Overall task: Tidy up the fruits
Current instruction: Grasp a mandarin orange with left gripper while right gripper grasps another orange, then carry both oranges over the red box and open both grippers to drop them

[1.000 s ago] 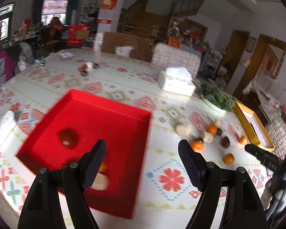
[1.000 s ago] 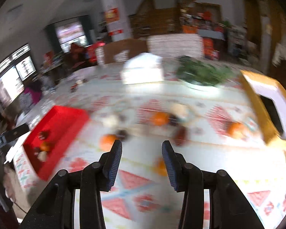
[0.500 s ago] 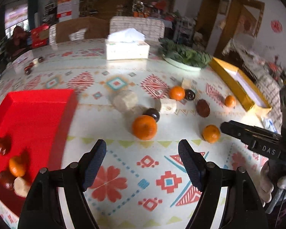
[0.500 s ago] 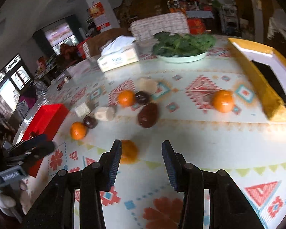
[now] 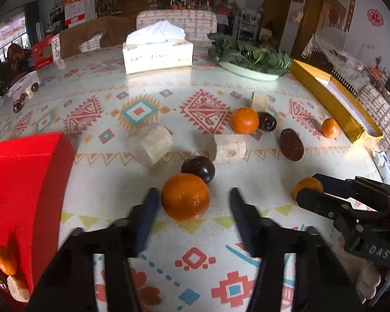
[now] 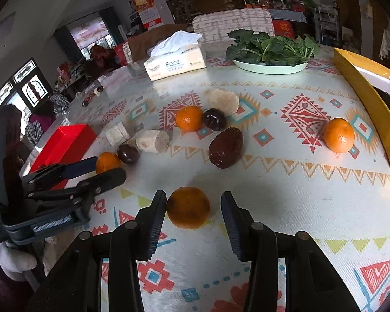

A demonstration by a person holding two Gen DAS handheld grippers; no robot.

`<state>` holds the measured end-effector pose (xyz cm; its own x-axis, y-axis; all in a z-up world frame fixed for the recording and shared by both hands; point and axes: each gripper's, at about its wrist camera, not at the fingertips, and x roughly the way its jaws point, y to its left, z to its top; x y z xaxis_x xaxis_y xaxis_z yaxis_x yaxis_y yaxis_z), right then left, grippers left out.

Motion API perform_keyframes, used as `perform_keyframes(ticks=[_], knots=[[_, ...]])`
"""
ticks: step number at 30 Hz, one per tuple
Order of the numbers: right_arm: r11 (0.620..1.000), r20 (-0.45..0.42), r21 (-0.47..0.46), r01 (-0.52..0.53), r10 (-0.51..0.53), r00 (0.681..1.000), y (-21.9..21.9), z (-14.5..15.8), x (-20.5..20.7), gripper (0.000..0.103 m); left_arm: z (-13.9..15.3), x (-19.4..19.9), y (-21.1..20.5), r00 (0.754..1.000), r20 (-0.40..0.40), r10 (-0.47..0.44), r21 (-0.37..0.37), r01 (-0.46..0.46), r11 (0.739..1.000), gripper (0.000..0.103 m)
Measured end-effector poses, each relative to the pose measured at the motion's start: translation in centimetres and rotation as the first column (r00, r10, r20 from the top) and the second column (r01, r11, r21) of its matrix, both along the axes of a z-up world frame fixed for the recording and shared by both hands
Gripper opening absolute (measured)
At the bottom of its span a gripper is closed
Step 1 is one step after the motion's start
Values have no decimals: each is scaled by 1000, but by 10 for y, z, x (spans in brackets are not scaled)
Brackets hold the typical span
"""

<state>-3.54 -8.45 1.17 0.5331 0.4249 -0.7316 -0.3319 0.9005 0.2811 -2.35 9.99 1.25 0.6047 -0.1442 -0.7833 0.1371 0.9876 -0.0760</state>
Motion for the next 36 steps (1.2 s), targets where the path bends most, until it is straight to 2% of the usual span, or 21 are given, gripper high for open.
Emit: perform_keyframes(ticks=[3,5,11,20,29,36], knots=[[999,12,-35,-9,10,1000,6,-1,-2,47,-3,0,1,1000,6,13,22,-13,1000,35],[999,19,-47,-15,16,1000,8,-1,-4,37,-2,1,5,1000,1,16,-5,-16,1000,35],[999,25,-50,-15,17,1000,10,0,-5,36,5,-9,9,999,19,26,-24,-25,999,35],[998,26,-57,-4,5,1000,12,3,-12,36,32,-44,30,996,65,56,-76,-51,996,35],[996,77,-77,-52,58,995,42,30,-35,36,44,-82,78,983,94,156,-144,-141,979,35],[987,101,-84,-134,143,985,90,47,-49,36,46,-110,144,950,101,295,-199,-271,942,35]])
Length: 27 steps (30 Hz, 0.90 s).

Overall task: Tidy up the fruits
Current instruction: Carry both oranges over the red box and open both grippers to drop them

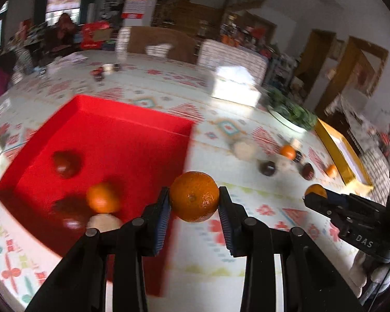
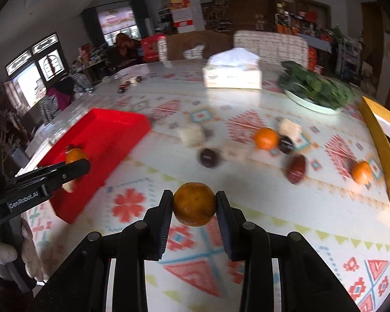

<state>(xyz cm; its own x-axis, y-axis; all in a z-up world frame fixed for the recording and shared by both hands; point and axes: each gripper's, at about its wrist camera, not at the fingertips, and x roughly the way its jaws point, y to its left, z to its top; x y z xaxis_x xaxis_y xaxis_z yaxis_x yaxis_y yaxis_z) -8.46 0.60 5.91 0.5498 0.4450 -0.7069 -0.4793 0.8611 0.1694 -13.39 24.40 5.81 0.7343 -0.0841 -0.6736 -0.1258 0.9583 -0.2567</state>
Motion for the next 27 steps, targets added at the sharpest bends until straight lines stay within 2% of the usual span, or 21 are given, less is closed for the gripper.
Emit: perform_keyframes(ticks=[8,12,19,27], knots=[[992,-1,7,-127,127,992,84,9,1,36,-7,-23,82,985,-1,175,-43,-175,984,35],[982,-3,-1,-189,189,982,128,10,4,36,-10,-25,110,974,-8,227,-56,-227,972,35],[963,-34,-41,-267,266,963,197,-4,13,36,-20,-18,140,961,-35,275,-25,-276,961,35],[951,-70,-97,-294,288,955,236,-27,28,36,-29,-7,152,955,-50,291,18,-290,957,35]])
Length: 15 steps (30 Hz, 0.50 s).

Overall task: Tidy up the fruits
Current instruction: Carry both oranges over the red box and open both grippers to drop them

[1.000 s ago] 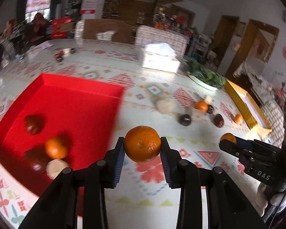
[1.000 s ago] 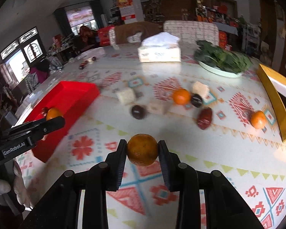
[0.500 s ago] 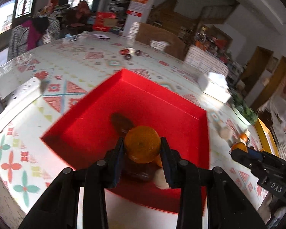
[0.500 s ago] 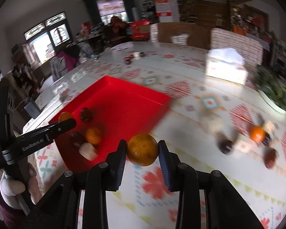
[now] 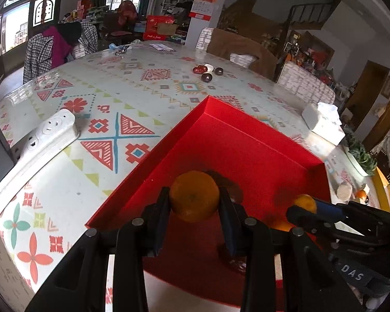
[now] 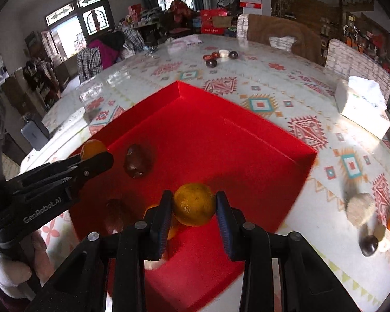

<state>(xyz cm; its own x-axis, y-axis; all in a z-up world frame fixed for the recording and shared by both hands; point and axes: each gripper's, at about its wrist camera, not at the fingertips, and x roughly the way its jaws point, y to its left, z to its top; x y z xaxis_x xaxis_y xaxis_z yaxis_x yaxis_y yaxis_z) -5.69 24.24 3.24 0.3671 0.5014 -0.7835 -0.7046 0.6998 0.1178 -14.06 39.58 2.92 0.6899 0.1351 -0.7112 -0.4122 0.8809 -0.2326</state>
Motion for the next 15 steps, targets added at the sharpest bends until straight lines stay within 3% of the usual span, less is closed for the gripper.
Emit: perform_keyframes(ticks=[10,15], knots=[[999,-5,-38,25,-26,1000,7,-14,12,37,-8,8,5,1000,-23,14,27,-14,1000,36],[999,-18,-14,30,-30,999,8,-11,10,37,-5,7,1,1000,-19,9,34,-8,999,51]])
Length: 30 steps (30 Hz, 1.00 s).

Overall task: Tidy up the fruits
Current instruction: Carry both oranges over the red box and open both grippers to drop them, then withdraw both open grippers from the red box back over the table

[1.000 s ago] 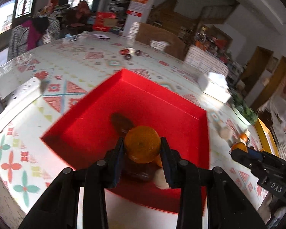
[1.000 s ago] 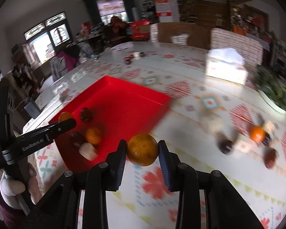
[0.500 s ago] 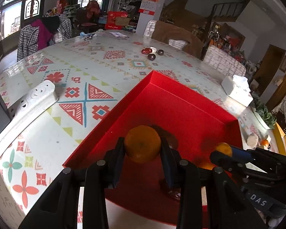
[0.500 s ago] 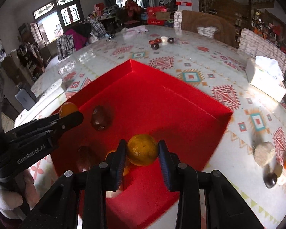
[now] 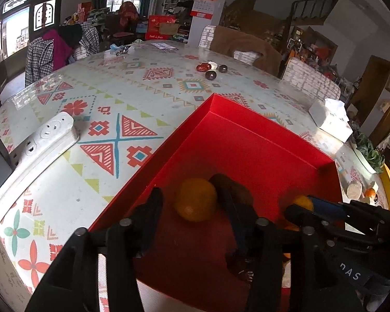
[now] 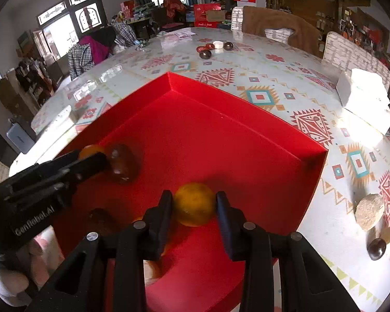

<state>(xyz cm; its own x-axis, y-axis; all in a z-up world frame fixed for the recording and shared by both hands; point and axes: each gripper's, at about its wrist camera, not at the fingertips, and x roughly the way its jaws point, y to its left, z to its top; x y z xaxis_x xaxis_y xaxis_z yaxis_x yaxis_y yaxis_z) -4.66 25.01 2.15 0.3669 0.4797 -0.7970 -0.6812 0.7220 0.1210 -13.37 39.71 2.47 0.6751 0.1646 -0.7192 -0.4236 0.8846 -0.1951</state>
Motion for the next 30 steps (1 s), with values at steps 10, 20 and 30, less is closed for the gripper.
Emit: perform_keyframes(ticks=[10,20,30], knots=[[1000,58,26,1,-2,998,-13,19,-16,42,18,-8,-20,1000,20,-22,30,22,999,62],[994,65,90,69,-75,995,-65,34,-23,44,45,-15,-68,994,48,-101,94,96,991,68],[973,46,159,167,-176,983,-142,38,-26,45,57,-9,-145,971,33,-235,151,228,962,69]])
